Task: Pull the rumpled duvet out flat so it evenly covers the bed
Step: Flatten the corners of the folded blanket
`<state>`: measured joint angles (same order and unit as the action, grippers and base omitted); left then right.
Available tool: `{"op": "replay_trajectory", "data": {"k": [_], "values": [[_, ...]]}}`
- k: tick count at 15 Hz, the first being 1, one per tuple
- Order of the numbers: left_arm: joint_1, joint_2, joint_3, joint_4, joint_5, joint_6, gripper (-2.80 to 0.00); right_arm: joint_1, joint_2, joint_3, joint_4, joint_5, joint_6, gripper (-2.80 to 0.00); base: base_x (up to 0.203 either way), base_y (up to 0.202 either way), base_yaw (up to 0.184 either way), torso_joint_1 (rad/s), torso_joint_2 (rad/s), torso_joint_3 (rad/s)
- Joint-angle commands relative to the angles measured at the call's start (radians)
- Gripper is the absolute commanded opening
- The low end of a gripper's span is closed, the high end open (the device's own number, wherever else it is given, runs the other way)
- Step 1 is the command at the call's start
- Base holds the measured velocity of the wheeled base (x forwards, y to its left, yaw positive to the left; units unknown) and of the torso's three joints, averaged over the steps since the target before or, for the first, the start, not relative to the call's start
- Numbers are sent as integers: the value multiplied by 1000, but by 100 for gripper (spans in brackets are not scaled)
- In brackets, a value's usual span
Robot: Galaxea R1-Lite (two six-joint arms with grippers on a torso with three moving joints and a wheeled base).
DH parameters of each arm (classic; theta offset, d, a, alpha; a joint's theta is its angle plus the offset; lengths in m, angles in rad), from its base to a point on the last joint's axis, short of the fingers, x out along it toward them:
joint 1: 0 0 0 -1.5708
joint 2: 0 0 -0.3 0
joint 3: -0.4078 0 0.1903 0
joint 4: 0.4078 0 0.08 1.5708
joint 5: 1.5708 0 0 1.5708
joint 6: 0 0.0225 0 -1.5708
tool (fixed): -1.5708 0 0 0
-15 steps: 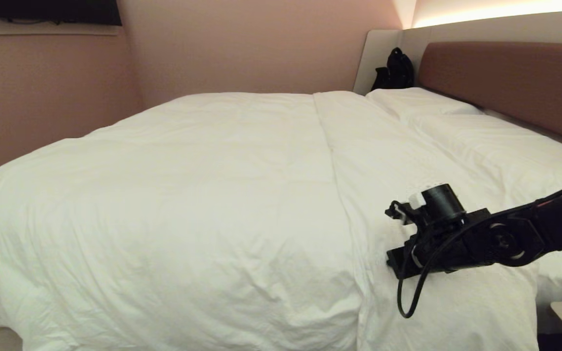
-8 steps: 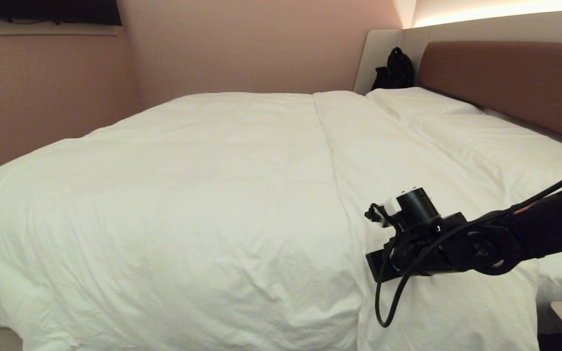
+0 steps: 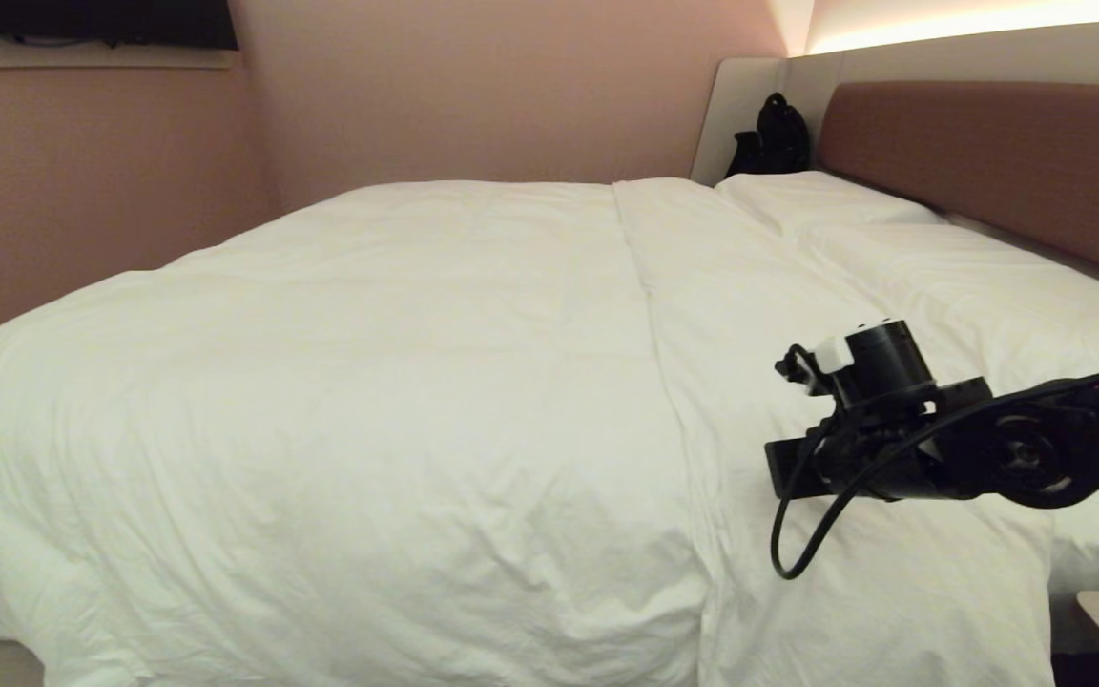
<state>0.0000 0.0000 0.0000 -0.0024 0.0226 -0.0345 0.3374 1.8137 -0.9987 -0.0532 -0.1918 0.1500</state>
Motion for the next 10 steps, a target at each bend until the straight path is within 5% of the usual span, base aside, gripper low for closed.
{"op": "replay_trajectory", "data": {"k": [1,10], "values": [[0,0,0,-1,0,-1,-280,-68,-38,6,2,-83,2,-280,0,0,0,0,0,0],[0,0,0,-1,0,-1,-280,-237,-115,77,8,-87,-3,-280,0,0,0,0,0,0]]}}
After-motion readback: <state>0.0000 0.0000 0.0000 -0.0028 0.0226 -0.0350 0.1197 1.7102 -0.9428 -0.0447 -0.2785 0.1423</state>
